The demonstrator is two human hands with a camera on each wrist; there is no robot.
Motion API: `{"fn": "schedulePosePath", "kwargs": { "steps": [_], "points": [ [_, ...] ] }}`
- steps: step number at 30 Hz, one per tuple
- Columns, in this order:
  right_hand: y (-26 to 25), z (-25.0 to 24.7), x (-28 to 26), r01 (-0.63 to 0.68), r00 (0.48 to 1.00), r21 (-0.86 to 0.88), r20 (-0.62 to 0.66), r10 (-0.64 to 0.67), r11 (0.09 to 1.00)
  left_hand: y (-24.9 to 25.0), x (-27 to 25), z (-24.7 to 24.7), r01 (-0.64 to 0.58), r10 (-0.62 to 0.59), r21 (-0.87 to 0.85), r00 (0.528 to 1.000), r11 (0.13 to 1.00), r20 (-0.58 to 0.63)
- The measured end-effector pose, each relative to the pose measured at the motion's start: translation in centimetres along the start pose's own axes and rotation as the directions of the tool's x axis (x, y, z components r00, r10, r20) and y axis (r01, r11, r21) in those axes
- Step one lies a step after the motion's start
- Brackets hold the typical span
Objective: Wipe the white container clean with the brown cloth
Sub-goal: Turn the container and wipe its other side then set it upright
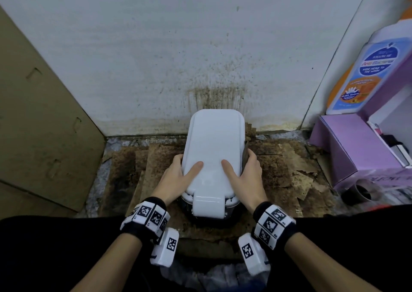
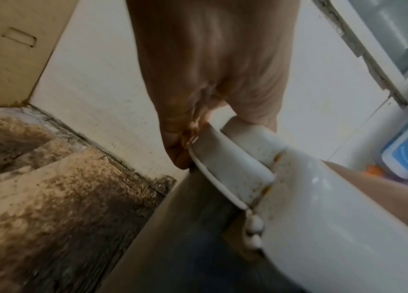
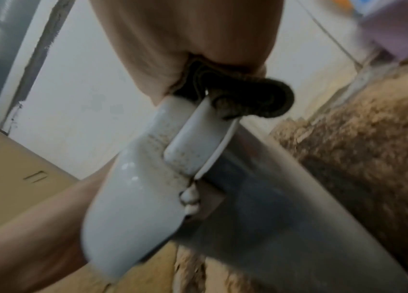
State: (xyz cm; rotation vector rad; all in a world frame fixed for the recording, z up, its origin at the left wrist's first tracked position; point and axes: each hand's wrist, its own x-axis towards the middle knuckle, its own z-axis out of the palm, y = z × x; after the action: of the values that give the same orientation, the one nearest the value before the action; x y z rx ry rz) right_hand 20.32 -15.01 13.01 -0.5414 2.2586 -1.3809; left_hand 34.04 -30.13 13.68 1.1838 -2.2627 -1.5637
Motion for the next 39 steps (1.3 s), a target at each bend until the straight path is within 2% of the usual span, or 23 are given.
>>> {"fn": "schedulePosePath", "kwargs": {
  "steps": [4,8,16,22,29,39],
  "points": [
    [-0.1,0.6,-1.9,-0.044,0.995,0.072,-0.091,0.051,0.996,0.5,0.7,-1.2,-0.054,0.052,0.04,0.998,0.998,0.039],
    [0.2,2.1,-2.8,-0.053,0.991,0.128,-0.113,0.068,0.99,-0.2,1.2,-1.6,-0.057,0.054,0.052,0.997,0.997,0.061],
    [-0.2,2.9,-1.6,-0.049,0.994,0.16,-0.087,0.063,0.986,-1.2,1.2,-1.0,-0.051,0.052,0.023,0.998,0.998,-0.034],
    [-0.5,1.6,1.3,-0.055,0.998,0.157,-0.019,0.058,0.986,-2.2,0.0,0.2,0.018,-0.006,0.068,0.986,0.998,-0.168],
    [-0.8,0.6,5.8,-0.067,0.998,0.173,0.014,0.065,0.983,-2.0,-2.4,1.4,0.181,-0.163,0.08,0.969,0.98,-0.188],
    [-0.6,-0.7,11.8,-0.081,0.991,0.125,0.112,0.067,0.989,-1.8,-4.3,2.2,0.159,-0.176,-0.122,0.973,0.98,-0.149]
  ]
}}
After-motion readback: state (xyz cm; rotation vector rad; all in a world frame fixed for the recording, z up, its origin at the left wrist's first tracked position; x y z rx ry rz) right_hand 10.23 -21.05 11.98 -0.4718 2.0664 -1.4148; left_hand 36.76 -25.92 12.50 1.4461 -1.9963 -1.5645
